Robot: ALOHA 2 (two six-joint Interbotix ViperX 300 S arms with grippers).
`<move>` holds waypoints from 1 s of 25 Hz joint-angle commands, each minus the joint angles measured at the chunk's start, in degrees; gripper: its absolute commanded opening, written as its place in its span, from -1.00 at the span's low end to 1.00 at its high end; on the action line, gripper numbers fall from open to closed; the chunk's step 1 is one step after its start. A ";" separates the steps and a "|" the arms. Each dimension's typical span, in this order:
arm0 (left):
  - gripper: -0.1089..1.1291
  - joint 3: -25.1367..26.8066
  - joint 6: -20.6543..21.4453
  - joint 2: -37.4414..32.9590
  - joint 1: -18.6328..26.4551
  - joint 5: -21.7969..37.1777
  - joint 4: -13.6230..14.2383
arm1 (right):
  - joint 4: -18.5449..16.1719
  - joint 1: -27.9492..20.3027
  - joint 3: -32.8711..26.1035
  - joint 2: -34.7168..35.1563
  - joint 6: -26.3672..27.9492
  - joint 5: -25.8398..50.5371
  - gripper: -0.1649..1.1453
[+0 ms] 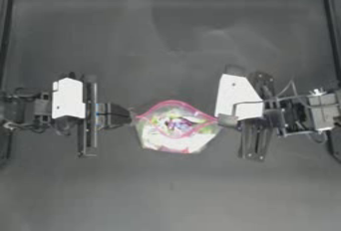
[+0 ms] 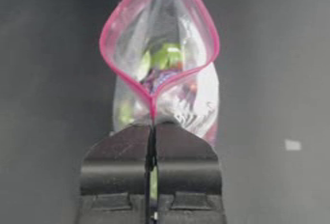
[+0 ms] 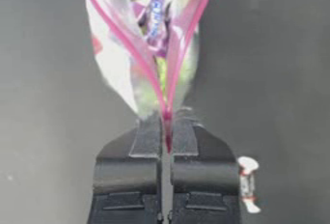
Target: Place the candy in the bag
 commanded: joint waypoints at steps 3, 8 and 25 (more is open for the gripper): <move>-0.77 -1.32 -0.09 1.32 -0.35 -0.18 0.00 | -0.70 0.09 -0.35 1.05 0.26 -2.46 -0.66; -0.77 -0.97 0.00 2.02 -0.44 -0.26 0.00 | -0.88 0.00 -0.35 2.46 0.44 -2.90 -0.66; -0.77 -1.32 0.09 5.98 -1.14 -1.05 0.09 | -1.85 -0.53 1.76 5.36 2.29 -5.01 -0.66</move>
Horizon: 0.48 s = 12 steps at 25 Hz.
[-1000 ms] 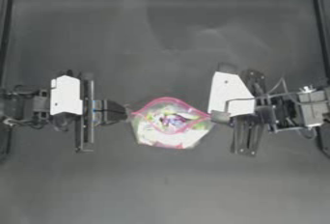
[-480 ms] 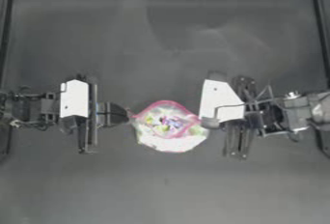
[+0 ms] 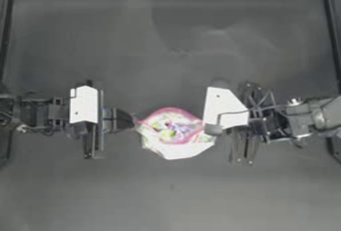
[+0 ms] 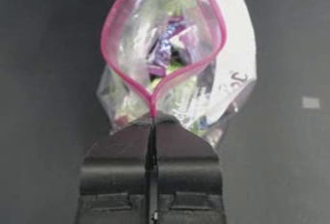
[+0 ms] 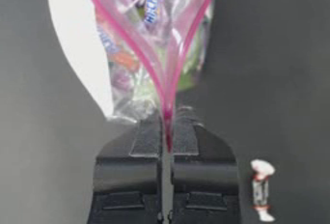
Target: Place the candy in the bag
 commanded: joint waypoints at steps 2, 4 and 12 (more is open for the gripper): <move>-0.77 -1.23 0.09 0.00 -0.26 -0.97 0.00 | -1.32 -0.18 0.26 -0.44 1.14 -2.11 -0.66; -0.77 -1.32 0.09 0.53 -0.53 -1.67 0.09 | -1.76 -0.09 0.26 -0.18 1.58 -2.72 -0.66; -0.77 -1.32 0.09 2.81 -1.67 -4.57 0.09 | -2.02 -0.09 0.44 1.23 2.02 -3.96 -0.66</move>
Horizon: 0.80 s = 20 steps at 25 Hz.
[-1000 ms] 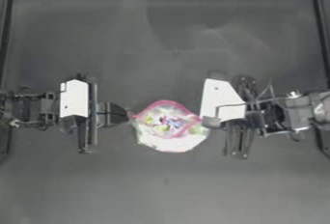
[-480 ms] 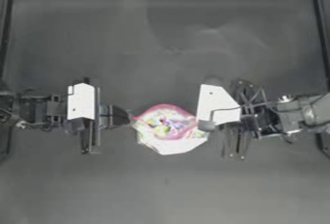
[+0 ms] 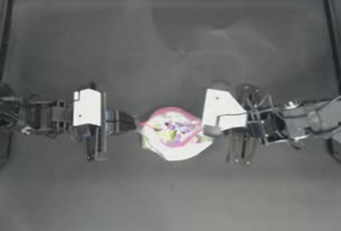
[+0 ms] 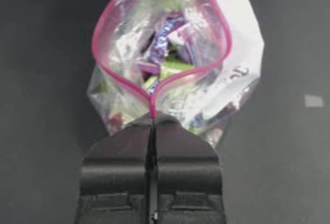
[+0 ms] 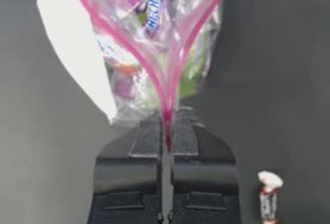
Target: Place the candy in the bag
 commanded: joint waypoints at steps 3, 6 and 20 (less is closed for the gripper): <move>-0.77 -1.14 0.00 1.14 -0.62 -2.64 0.00 | -0.26 0.00 -0.53 0.26 0.09 -1.14 -0.66; -0.77 -1.14 -0.09 1.76 -0.70 -3.16 0.09 | -0.26 0.00 -0.44 0.62 0.09 -1.23 -0.66; -0.77 -1.14 0.09 2.46 -1.05 -3.16 0.00 | 0.09 0.00 0.09 0.70 -0.09 -1.23 -0.66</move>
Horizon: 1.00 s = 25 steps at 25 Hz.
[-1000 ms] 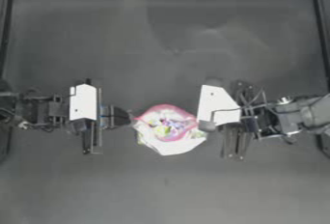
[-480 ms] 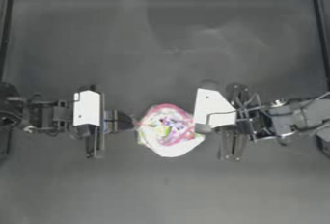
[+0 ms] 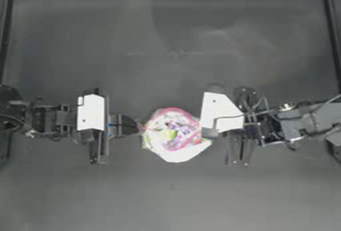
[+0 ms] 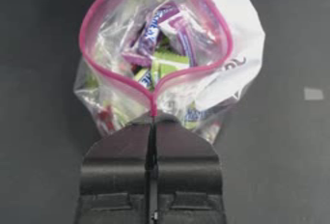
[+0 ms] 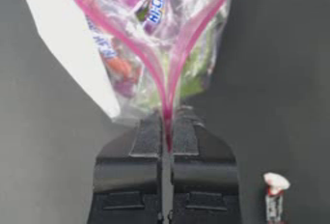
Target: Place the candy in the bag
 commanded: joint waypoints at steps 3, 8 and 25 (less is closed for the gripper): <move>-0.77 -1.14 0.09 -0.88 -0.26 -0.44 0.00 | -0.09 0.00 -0.44 -0.79 -0.26 -0.26 -0.66; -0.77 -1.32 0.18 -0.88 -0.26 -0.44 0.00 | -0.26 0.00 -0.44 -0.79 -1.05 -0.44 -0.59; -0.77 -1.32 0.18 -1.05 -0.26 -0.35 0.00 | 1.05 0.00 -0.97 -3.43 -1.32 -2.20 0.82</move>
